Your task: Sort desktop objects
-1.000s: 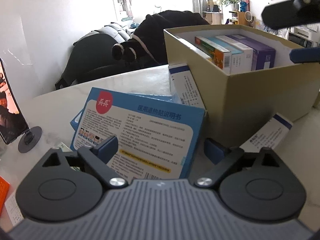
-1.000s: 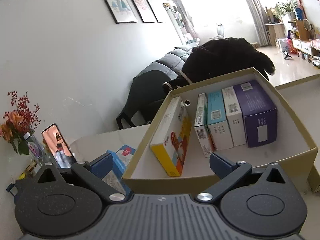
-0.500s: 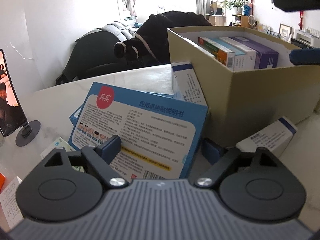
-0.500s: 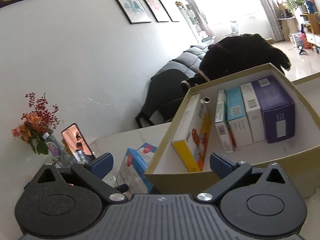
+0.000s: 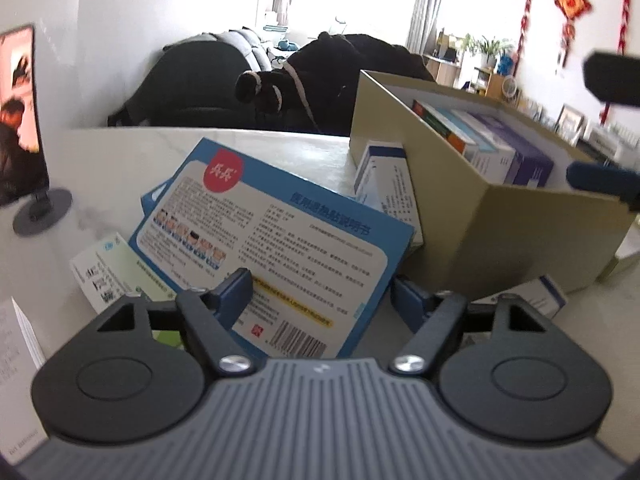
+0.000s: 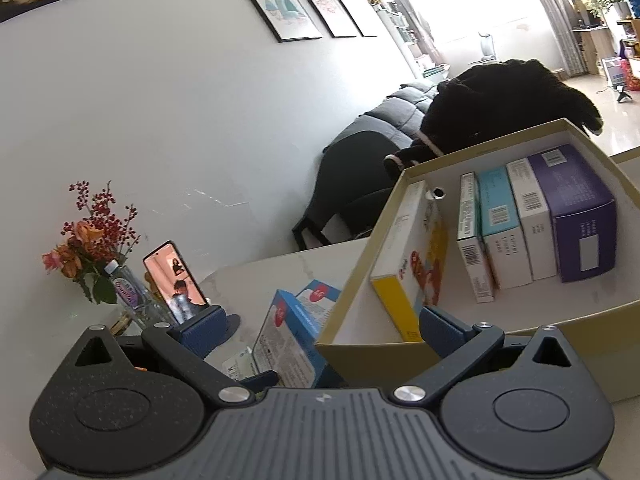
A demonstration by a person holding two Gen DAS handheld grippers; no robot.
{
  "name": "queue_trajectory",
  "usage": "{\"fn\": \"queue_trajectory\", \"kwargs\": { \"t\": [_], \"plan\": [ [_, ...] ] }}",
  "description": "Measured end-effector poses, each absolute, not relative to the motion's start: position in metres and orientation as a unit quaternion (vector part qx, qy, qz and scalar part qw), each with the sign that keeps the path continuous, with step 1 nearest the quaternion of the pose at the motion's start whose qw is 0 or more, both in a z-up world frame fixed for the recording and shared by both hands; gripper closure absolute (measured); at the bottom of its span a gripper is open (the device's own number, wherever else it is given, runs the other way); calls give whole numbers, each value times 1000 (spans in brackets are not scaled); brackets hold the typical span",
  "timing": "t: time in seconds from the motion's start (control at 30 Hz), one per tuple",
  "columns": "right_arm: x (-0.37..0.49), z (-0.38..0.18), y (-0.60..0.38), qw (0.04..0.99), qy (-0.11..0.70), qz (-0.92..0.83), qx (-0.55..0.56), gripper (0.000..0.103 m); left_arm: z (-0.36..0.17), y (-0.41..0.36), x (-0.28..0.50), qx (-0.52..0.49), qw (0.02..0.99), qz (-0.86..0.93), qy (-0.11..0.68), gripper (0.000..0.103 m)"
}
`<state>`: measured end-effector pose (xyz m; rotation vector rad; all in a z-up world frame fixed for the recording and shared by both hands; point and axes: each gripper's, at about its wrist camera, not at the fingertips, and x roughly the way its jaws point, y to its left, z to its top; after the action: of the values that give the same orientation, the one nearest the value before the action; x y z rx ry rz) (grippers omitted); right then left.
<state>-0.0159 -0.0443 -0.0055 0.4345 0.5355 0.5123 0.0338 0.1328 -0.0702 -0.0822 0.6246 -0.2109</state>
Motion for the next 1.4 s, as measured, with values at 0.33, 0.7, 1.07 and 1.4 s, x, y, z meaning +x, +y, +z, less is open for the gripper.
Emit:
{"fn": "queue_trajectory", "kwargs": {
  "t": [0.33,0.7,1.07,1.4],
  "plan": [
    [-3,10,-22,903,263,302,158,0,-73,147,34,-97,940,-115,306,29],
    [53,24,38,866,332,368,66,1,-76,160,34,-121,936,-125,306,29],
    [107,8,93,835,405,372,0,7,-78,166,36,-122,935,-134,305,27],
    [130,-14,116,823,444,354,-34,8,-80,172,37,-120,935,-139,303,27]
  ]
}}
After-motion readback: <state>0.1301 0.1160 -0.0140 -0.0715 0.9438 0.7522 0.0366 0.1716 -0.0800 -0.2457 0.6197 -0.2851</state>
